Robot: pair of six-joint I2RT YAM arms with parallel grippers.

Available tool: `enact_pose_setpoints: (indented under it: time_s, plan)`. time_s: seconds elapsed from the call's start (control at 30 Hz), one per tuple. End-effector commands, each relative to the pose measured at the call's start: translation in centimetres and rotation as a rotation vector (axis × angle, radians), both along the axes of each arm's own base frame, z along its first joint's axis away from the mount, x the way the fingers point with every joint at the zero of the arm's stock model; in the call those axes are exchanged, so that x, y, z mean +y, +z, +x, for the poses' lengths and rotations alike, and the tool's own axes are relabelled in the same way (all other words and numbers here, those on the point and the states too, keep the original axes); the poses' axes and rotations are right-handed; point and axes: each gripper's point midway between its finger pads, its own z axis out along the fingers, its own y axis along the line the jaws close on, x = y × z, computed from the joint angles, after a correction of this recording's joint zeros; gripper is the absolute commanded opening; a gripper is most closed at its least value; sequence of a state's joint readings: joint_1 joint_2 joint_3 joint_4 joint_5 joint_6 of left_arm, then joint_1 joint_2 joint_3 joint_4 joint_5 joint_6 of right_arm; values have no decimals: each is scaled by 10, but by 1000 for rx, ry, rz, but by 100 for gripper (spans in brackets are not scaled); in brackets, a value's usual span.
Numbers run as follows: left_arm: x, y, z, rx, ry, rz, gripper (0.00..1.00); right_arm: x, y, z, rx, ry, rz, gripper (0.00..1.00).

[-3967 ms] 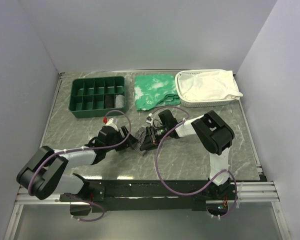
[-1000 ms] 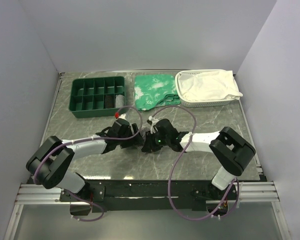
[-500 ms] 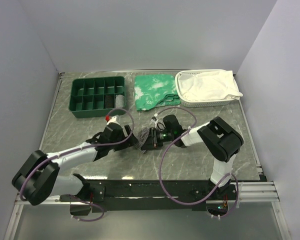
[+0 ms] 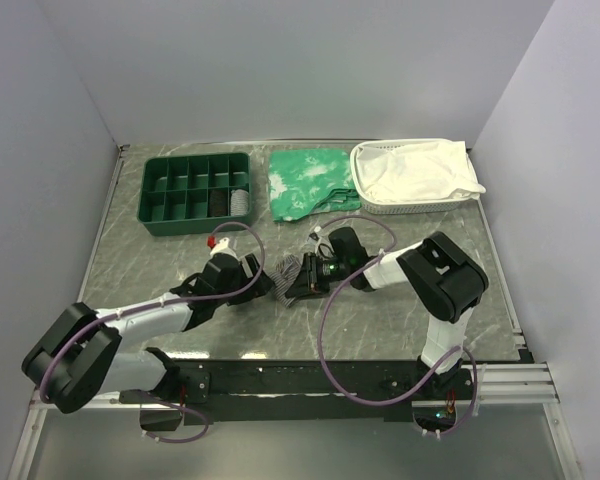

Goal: Roll the underwear
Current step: Roll the underwear to the center of the board.

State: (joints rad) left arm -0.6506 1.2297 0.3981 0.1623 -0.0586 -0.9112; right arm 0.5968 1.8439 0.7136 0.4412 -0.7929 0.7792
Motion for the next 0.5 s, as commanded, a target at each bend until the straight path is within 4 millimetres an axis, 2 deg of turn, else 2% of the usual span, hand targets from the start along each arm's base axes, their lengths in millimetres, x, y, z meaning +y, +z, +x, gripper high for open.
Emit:
enact_pose_setpoints:
  time_s: [0.0,0.13,0.33,0.47]
  plan:
    - [-4,7,13,-60,19,-27,83,-11,-20,8,78,-85,-106,9]
    - [-4,5,17,-77,25,-23,83,-9,-24,9,97,-77,-108,9]
    - [-6,22,23,-146,37,-69,83,-9,-24,11,89,-59,-118,10]
    - [-7,24,25,-163,39,-76,83,-8,-22,12,85,-55,-116,11]
